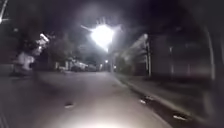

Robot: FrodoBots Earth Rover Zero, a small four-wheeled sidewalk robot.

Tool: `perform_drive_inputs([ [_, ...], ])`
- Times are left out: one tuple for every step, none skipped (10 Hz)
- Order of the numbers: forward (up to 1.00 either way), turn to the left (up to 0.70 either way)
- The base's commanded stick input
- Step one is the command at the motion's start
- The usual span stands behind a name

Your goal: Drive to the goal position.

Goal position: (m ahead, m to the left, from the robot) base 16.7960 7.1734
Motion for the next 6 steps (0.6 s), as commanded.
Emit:
perform_drive_inputs([
  [0.50,0.00],
  [0.50,0.00],
  [0.50,0.00],
  [0.50,0.00],
  [0.50,0.00],
  [0.50,0.00],
])
